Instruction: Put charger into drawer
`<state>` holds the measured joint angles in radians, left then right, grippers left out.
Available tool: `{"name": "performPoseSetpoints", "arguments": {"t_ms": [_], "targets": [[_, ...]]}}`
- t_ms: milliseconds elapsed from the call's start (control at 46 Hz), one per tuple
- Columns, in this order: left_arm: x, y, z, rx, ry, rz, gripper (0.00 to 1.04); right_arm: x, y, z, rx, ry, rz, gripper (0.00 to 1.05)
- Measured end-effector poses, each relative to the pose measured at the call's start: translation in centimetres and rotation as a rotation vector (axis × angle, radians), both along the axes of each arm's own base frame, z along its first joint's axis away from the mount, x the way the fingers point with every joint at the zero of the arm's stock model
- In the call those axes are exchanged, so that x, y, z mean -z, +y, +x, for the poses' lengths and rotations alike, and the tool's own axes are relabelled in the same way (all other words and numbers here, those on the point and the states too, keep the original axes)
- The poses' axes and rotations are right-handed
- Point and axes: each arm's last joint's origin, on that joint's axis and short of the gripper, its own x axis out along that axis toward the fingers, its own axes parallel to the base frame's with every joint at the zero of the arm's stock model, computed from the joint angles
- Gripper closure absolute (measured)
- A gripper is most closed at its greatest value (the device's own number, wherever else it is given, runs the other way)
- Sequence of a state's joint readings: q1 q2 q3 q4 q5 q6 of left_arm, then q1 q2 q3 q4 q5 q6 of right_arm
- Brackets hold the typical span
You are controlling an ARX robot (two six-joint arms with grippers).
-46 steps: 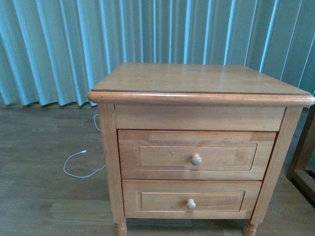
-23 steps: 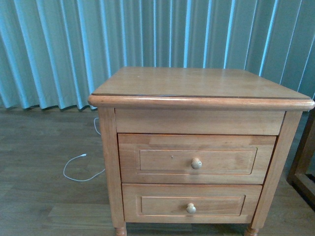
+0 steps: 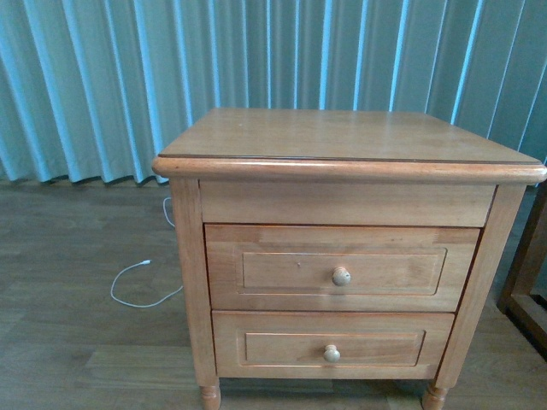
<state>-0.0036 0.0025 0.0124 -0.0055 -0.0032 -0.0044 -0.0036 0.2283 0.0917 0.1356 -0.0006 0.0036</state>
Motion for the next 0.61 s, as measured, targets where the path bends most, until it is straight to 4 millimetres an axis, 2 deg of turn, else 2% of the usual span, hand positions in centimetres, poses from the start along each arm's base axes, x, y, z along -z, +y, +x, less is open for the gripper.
{"name": "performPoseSetpoints", "arguments": {"t_ms": [239,609], "targets": [[0.0,0.0,0.0,0.000,0.000,0.000,0.06,1.2,0.0,-1.2,-0.001,0.008,0.000,1.03],[0.0,0.0,0.0,0.000,-0.001,0.000,0.06,2.4,0.0,-1.3,-0.001,0.002,0.000,1.03]]}}
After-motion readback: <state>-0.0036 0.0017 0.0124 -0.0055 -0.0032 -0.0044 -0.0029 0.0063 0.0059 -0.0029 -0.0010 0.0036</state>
